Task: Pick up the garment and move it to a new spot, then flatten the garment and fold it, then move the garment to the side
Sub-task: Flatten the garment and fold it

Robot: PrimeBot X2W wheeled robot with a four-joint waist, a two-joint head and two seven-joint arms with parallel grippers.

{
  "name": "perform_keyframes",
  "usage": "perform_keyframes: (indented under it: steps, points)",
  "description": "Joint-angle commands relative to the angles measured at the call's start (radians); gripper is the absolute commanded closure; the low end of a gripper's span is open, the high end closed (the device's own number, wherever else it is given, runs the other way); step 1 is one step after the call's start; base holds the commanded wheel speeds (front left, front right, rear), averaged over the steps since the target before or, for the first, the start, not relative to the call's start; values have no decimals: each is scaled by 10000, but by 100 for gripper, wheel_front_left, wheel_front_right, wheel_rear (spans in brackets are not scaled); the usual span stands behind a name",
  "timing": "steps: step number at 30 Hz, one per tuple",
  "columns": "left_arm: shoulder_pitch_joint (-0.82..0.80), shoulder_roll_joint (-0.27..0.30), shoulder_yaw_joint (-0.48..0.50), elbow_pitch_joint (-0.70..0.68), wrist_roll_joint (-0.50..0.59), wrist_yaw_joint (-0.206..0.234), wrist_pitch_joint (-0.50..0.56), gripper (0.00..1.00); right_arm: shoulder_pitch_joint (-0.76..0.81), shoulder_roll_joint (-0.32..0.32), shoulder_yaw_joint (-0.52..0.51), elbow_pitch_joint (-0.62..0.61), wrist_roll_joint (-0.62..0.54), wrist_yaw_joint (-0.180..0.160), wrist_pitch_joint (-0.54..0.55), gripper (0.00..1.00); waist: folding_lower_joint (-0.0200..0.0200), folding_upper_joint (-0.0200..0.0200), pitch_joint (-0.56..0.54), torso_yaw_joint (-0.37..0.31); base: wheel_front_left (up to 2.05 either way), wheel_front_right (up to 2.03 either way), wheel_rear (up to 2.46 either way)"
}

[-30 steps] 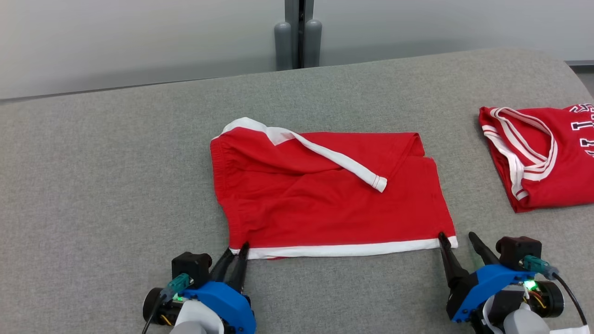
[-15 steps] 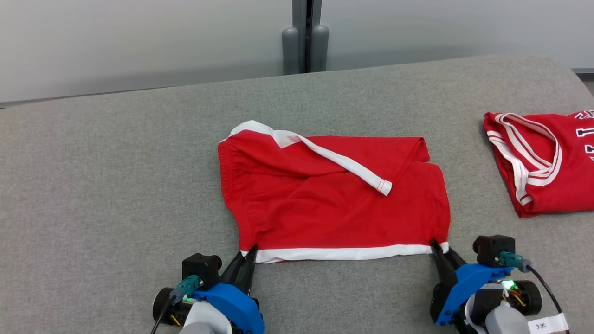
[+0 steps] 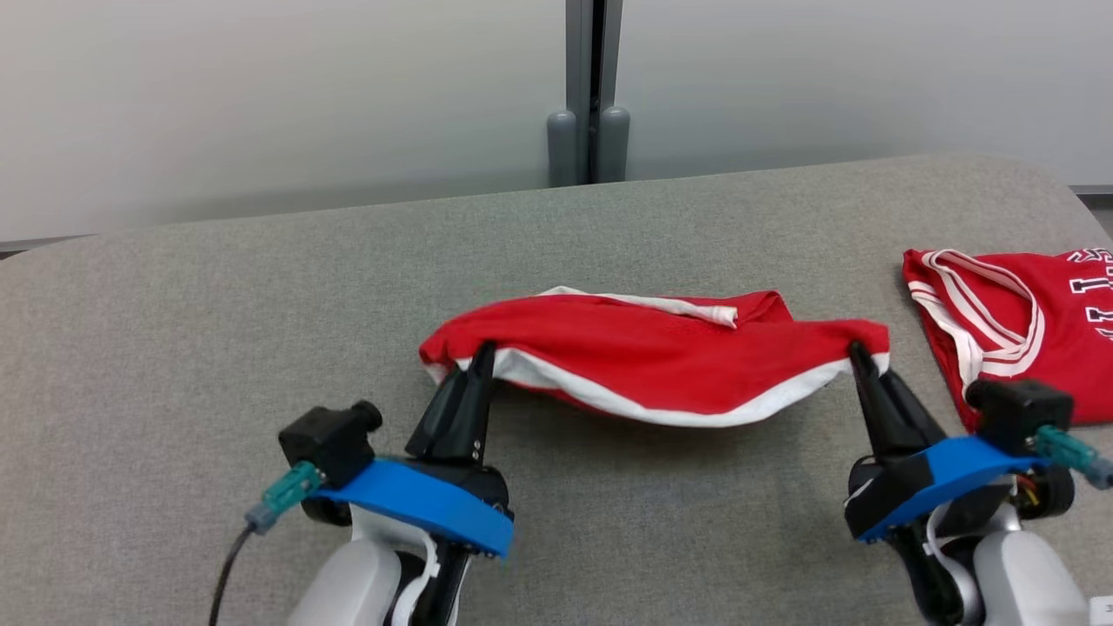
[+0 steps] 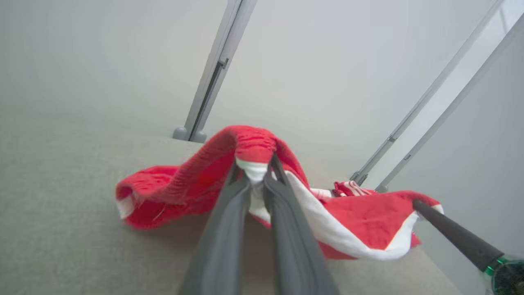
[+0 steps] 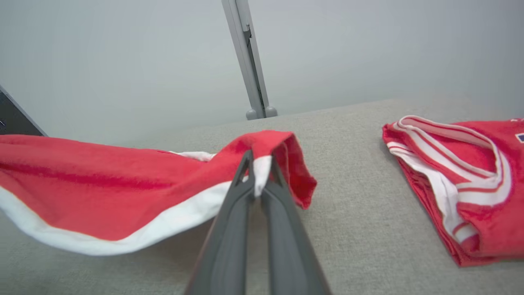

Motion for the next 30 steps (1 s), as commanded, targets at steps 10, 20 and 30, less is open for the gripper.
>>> perform_keyframes:
  steps: [10, 20, 30]
  points:
    - [-1696, 1263, 1170, -3991, -2061, 565, 3404, 100, -1938, -1081, 160, -3922, 1312, 2, 2362, 100, 1, -1, 1583, -81, 0, 0, 0]
    - [-6494, 2116, 2640, -2091, -1577, 1231, 3503, 100, -8203, -1650, 1641, -477, 675, 2, 583, 100, 1, -1, 3953, -537, 0, 0, 0]
    - [-8385, 1766, 2691, -432, -557, 705, 803, 100, -10559, -1587, 1971, 1716, -289, -6, -2690, 100, 1, -1, 3977, -461, 0, 0, 0]
